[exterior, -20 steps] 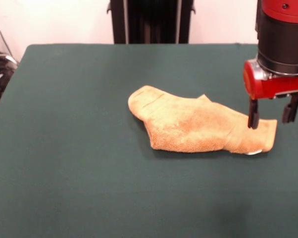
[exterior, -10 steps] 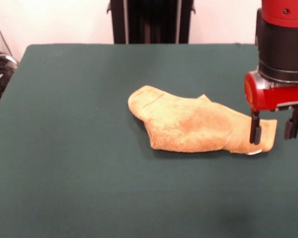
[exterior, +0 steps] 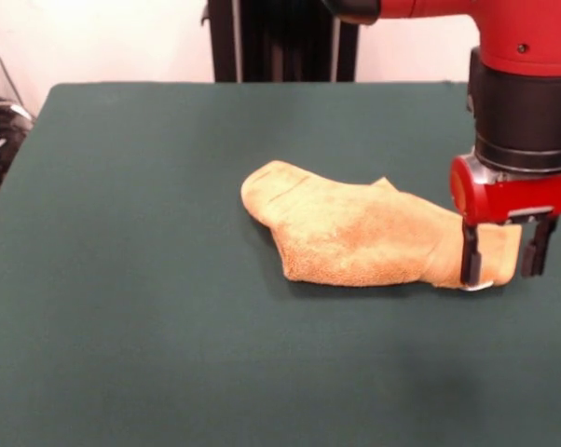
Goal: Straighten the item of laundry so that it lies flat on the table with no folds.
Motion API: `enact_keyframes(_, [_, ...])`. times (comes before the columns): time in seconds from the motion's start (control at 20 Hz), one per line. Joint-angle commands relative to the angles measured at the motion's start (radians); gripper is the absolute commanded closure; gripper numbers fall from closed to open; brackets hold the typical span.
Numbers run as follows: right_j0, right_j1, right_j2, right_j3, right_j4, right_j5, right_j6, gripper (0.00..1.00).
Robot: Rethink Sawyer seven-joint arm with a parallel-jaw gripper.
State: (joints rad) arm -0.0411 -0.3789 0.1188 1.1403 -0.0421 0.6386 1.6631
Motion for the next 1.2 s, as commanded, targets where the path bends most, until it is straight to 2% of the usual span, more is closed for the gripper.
enact_keyframes(0.05, [0.026, -0.008, 0.059, 0.211, -0.026, 0.027, 0.063, 0.00])
enact_keyframes(0.25, [0.007, -0.024, 0.074, 0.226, -0.023, 0.108, 0.009, 0.00])
enact_keyframes(0.45, [0.002, -0.029, 0.078, 0.239, -0.007, 0.184, 0.005, 0.00])
enact_keyframes(0.75, [0.029, -0.061, 0.047, 0.303, 0.007, 0.122, 0.108, 0.00])
enact_keyframes(1.2, [0.120, -0.077, 0.008, 0.301, 0.037, 0.069, 0.245, 0.00])
